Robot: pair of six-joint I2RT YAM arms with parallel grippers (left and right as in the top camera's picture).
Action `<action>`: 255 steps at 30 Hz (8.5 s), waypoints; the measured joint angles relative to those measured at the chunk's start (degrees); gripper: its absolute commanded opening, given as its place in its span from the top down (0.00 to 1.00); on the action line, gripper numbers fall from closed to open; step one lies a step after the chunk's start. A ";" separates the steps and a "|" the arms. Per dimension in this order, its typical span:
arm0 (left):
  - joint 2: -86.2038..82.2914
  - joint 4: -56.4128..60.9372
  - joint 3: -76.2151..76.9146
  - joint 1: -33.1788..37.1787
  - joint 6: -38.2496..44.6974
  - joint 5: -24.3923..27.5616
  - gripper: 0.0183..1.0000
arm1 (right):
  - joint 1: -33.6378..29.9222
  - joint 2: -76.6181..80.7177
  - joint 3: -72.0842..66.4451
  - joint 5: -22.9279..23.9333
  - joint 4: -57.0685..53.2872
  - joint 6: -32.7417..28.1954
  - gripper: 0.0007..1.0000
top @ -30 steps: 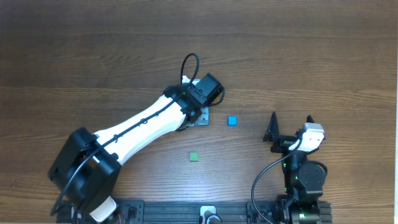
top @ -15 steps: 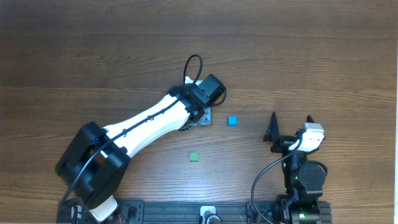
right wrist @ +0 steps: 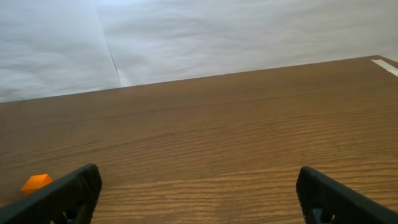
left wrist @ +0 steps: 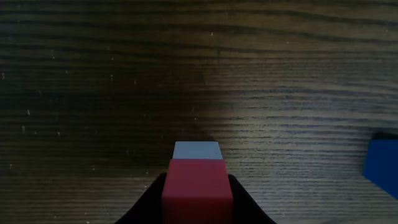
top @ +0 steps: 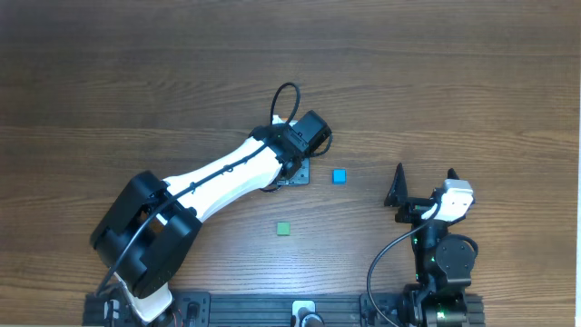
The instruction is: Stack Cubes
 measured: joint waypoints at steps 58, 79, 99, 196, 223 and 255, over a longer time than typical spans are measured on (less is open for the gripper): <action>18.36 -6.67 27.32 10.05 3.82 -0.20 0.39 | 0.00 0.00 0.00 0.00 0.00 0.02 0.01; 21.59 -5.90 27.32 10.05 5.01 0.90 0.88 | 0.00 0.00 0.00 0.00 0.00 0.04 0.01; -9.55 -10.45 10.75 -0.07 -1.81 -1.29 0.90 | 0.00 0.00 0.00 0.00 0.00 0.04 0.01; -15.21 5.84 2.89 25.00 4.04 -5.95 0.00 | 0.00 0.00 0.00 -0.02 0.00 0.07 0.01; -90.95 41.64 -51.67 43.06 30.73 3.54 0.05 | 0.00 0.00 0.00 0.00 0.00 0.00 0.01; -107.16 39.65 -71.19 45.42 42.14 11.87 0.00 | 0.00 0.00 0.00 0.00 0.00 0.07 0.01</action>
